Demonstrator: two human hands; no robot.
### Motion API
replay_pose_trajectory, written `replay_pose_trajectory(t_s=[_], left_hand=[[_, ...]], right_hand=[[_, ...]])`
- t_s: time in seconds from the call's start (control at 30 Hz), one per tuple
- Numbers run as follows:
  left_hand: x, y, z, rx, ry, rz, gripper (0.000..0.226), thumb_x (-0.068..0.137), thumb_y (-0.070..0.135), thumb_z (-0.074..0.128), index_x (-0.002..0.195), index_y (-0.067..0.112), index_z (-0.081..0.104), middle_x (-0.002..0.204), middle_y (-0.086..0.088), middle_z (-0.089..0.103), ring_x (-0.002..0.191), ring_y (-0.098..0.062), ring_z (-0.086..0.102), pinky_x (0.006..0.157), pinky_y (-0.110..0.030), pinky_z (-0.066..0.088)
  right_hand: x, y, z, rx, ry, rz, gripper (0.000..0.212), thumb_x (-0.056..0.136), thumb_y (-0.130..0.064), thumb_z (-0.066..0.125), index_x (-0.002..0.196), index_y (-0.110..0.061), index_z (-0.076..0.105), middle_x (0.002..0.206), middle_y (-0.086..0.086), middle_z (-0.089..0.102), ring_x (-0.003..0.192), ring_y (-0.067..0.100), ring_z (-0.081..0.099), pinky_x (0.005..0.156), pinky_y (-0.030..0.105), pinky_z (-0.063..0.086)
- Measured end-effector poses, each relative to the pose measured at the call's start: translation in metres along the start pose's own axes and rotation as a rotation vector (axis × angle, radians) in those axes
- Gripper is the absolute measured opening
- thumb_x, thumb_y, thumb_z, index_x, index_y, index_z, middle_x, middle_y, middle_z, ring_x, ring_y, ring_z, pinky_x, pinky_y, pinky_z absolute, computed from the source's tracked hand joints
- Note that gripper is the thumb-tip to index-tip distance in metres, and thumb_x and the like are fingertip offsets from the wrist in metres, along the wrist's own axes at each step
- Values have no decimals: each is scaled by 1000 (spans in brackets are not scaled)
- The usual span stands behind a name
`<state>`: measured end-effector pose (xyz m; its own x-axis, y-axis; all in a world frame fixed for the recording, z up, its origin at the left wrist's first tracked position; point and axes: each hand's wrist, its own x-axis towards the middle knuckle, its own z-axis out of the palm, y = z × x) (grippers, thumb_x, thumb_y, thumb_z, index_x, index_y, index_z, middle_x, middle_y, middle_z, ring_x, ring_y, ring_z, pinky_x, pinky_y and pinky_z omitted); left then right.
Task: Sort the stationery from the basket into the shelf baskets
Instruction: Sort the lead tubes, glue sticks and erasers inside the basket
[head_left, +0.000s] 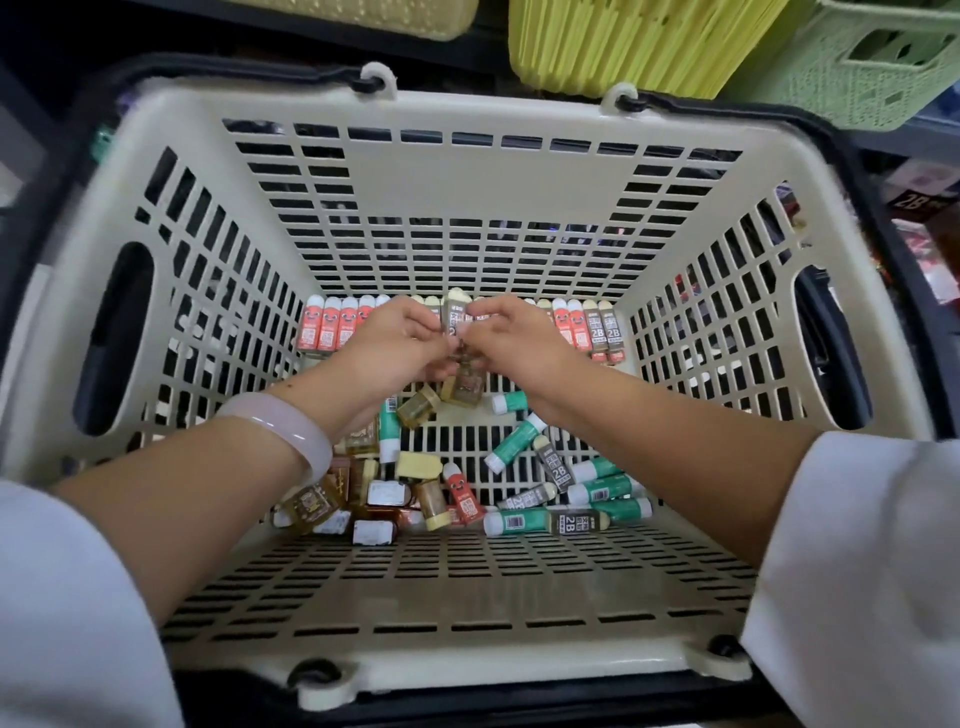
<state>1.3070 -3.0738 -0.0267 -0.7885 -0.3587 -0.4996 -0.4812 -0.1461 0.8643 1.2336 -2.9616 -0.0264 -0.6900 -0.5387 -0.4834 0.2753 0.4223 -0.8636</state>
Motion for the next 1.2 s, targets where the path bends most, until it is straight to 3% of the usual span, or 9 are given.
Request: replay_pose_trajectory(t_s=[0.23, 0.4, 0.63, 0.7, 0.8, 0.87, 1.03, 1.13, 1.2], left_hand=[[-4, 31, -41, 296, 247, -3, 11, 91, 11, 51, 99, 16, 57, 103, -6, 58, 89, -18, 55, 72, -30, 48], [-10, 54, -87, 336, 366, -61, 31, 93, 14, 48, 123, 7, 52, 121, -13, 56, 110, -27, 54, 93, -37, 44], [-1, 47, -88, 273, 368, -132, 35, 92, 17, 50, 127, 10, 48, 120, -7, 55, 109, -18, 53, 84, -29, 43], [0, 48, -88, 279, 370, -130, 35, 92, 19, 50, 126, 11, 49, 120, -7, 56, 110, -19, 53, 86, -29, 44], [-1, 48, -89, 308, 373, -116, 30, 91, 19, 50, 121, 13, 52, 117, -7, 58, 107, -20, 55, 93, -34, 46], [-4, 46, -86, 401, 348, -82, 26, 91, 18, 47, 115, 14, 56, 112, -6, 59, 105, -20, 56, 95, -38, 45], [-9, 32, -61, 813, 192, 79, 18, 93, 19, 46, 102, 14, 61, 95, -2, 56, 71, -12, 52, 55, -18, 36], [-9, 15, -36, 1021, -20, 151, 23, 95, 21, 46, 111, 12, 60, 110, -5, 59, 84, -15, 53, 69, -21, 40], [-9, 0, -22, 1138, -225, 217, 24, 95, 21, 46, 113, 11, 59, 113, -6, 60, 87, -14, 51, 73, -22, 37]], right_hand=[[36, -16, 42, -76, 21, 28, 16, 87, -9, 61, 92, -16, 48, 83, 7, 58, 65, 13, 57, 46, 18, 45], [64, -15, 103, -214, 45, 10, 18, 87, -13, 63, 73, -17, 52, 98, 12, 62, 90, 25, 63, 80, 39, 55], [76, -12, 137, -337, 63, -3, 14, 86, -4, 57, 98, -2, 65, 101, 14, 65, 96, 27, 62, 83, 37, 53], [74, -12, 132, -206, 16, 35, 19, 87, 0, 54, 102, -2, 65, 99, 16, 64, 92, 27, 61, 82, 37, 54], [61, -18, 114, 51, -108, 86, 27, 91, 5, 45, 114, 1, 59, 89, 14, 61, 70, 19, 59, 54, 20, 53], [50, -22, 97, 81, -193, 72, 30, 93, 6, 41, 120, 3, 54, 95, 16, 61, 75, 19, 63, 61, 19, 56], [17, -18, 36, -764, -361, -227, 24, 95, -11, 46, 113, -5, 60, 100, 8, 62, 83, 21, 62, 73, 32, 54], [-6, 0, 2, -1100, -537, -245, 25, 95, -18, 46, 115, -11, 60, 88, -8, 56, 73, 7, 53, 62, 16, 41], [-19, 16, -11, -1161, -596, -223, 26, 94, -16, 48, 117, -12, 60, 102, -3, 61, 84, 11, 55, 69, 17, 42]])
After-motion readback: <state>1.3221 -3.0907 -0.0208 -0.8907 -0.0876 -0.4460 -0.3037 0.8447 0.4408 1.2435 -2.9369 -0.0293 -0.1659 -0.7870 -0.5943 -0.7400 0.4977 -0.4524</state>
